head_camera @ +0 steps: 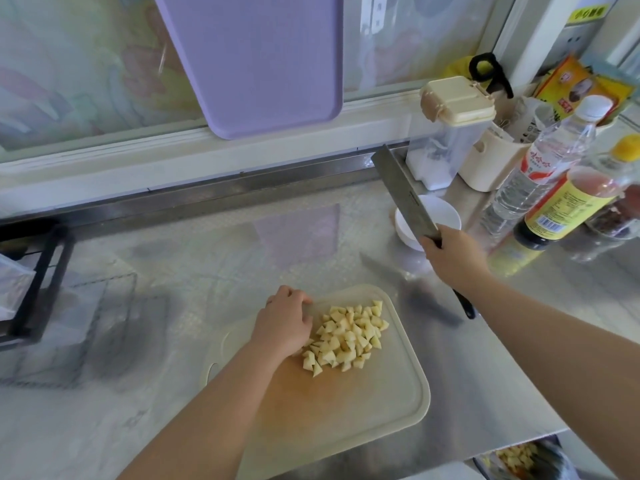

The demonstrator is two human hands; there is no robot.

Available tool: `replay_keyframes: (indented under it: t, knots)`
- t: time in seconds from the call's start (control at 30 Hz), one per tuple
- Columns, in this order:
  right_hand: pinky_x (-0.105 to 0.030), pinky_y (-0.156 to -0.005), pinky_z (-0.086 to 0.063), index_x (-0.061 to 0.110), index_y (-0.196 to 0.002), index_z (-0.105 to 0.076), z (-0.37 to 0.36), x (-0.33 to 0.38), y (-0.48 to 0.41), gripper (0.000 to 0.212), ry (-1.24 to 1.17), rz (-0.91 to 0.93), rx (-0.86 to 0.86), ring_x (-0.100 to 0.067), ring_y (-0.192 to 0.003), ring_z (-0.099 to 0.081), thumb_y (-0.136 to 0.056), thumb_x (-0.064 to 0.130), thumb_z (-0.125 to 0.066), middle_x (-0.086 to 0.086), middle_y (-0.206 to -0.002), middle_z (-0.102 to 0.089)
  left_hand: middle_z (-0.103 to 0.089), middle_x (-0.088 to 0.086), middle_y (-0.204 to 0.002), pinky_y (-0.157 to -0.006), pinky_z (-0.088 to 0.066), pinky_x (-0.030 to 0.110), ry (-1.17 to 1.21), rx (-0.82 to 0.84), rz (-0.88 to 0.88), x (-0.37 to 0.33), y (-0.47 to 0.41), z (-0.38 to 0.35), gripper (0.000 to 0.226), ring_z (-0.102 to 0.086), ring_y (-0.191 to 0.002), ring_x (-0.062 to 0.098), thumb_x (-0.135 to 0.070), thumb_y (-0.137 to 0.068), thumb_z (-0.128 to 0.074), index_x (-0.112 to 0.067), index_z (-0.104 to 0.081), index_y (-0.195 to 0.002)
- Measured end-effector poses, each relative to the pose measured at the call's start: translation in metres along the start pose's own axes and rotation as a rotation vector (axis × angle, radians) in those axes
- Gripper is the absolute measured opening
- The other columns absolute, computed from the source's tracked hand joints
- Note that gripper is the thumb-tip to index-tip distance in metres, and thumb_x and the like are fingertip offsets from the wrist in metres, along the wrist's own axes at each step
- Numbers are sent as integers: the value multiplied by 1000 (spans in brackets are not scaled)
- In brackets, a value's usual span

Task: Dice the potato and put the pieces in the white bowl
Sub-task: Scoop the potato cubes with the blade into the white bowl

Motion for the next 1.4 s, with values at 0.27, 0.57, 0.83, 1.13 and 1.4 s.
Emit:
replay_keyframes:
  t: [0.27, 0.57, 0.83, 1.13, 1.4]
  knots:
    - [-29, -56, -39, 14, -83, -54, -8, 10, -18, 25, -145, -36, 117, -38, -90, -66, -104, 27, -50, -15, -93, -60, -60, -12, -116, -88, -47, 24, 171, 97, -22, -20, -14, 6, 21, -57, -102, 6, -26, -100, -49, -27, -62, -117]
    - [-53, -82, -55, 14, -96, -64, 30, 1, -11, 20, -253, -96, -35, -43, -89, -66, -102, 28, -52, -23, -94, -68, -65, 6, -119, -86, -57, 35, 743, 101, 151, -110, -104, -1, 43, -67, -95, 20, -39, -93, -55, -24, -50, -133]
    - [-56, -81, -56, 4, -95, -64, 55, -31, -5, 26, -285, -149, -129, -40, -83, -65, -100, 28, -53, -20, -84, -66, -56, 10, -118, -59, -59, 31, 924, 165, 288, -168, -153, -23, 54, -63, -62, 21, -27, -95, -47, -17, -30, -145]
    - [-37, -63, -51, 7, -90, -63, 44, -24, 6, 27, -387, -146, -93, -26, -65, -62, -101, 31, -55, -11, -72, -65, -60, 15, -114, -62, -61, 36, 965, 55, 298, -136, -142, -15, 48, -63, -61, 25, -8, -85, -37, -15, -42, -132]
    - [-29, -66, -47, 10, -88, -67, -45, 5, 23, 26, -504, -176, 276, -17, -66, -63, -99, 32, -60, -10, -74, -73, -66, 15, -96, -69, -62, 39, 912, -45, 432, 3, -60, 18, 43, -71, -79, 29, -9, -92, -38, -18, -41, -134]
Point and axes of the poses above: each hand's wrist, its own y-axis away from the middle knuckle, its own z-axis out of the back of the hand, x = y × z, the point moved 10 cm from there along -y, towards the middle knuckle
